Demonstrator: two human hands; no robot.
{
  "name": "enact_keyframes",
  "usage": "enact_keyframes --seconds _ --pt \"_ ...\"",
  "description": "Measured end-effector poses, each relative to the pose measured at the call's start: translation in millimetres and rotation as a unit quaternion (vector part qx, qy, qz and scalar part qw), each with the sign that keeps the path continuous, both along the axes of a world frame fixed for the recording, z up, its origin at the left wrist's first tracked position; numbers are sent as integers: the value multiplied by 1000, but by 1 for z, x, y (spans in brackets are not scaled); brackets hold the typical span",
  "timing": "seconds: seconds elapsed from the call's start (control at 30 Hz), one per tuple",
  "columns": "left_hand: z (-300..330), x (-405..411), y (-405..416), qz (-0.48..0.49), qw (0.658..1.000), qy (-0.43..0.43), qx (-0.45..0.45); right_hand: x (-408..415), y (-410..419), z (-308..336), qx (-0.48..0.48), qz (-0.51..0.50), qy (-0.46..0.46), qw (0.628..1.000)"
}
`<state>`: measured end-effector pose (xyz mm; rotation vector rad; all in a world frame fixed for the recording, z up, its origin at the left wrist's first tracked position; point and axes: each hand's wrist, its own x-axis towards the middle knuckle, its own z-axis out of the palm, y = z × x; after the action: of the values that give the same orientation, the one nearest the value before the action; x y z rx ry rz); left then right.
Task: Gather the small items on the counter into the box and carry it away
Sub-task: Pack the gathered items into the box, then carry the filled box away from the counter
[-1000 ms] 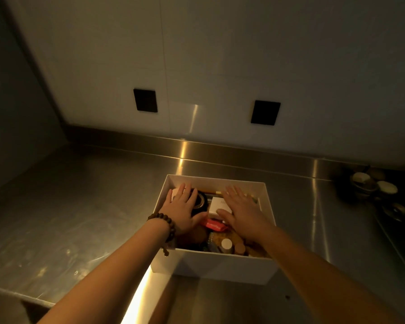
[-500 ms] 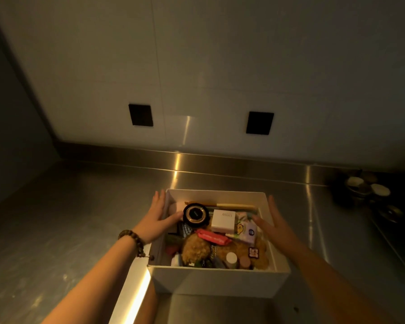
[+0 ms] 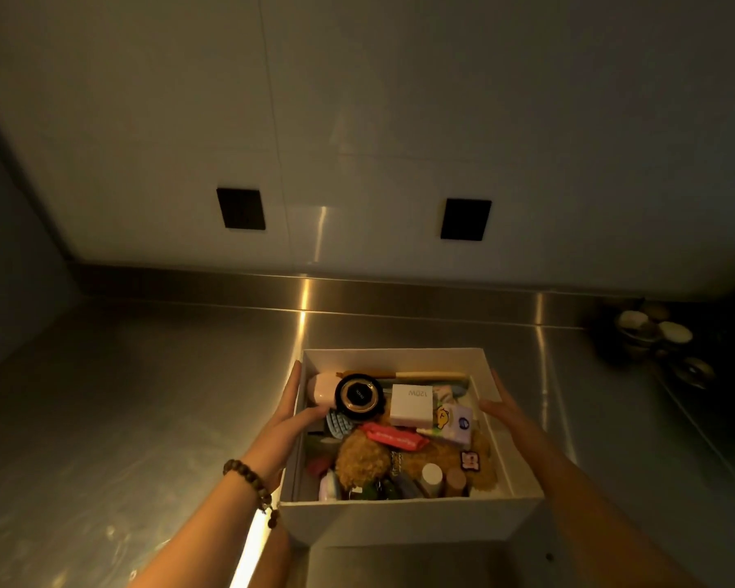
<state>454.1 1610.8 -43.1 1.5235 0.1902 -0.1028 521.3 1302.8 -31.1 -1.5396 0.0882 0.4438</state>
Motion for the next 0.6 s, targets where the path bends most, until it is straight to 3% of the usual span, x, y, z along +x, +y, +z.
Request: enact_keyframes --seconds 0.3,0.47,0.6 --pt "-4 10 -18 -21 999 -9 -25 -14 -13 12 -25 -23 -26 999" --pt "11 31 -63 -77 996 -44 -22 -32 -65 30 -46 -114 -32 992" --pt "28 54 -127 -146 986 -75 -7 -58 -128 42 -61 -172 -101 978"
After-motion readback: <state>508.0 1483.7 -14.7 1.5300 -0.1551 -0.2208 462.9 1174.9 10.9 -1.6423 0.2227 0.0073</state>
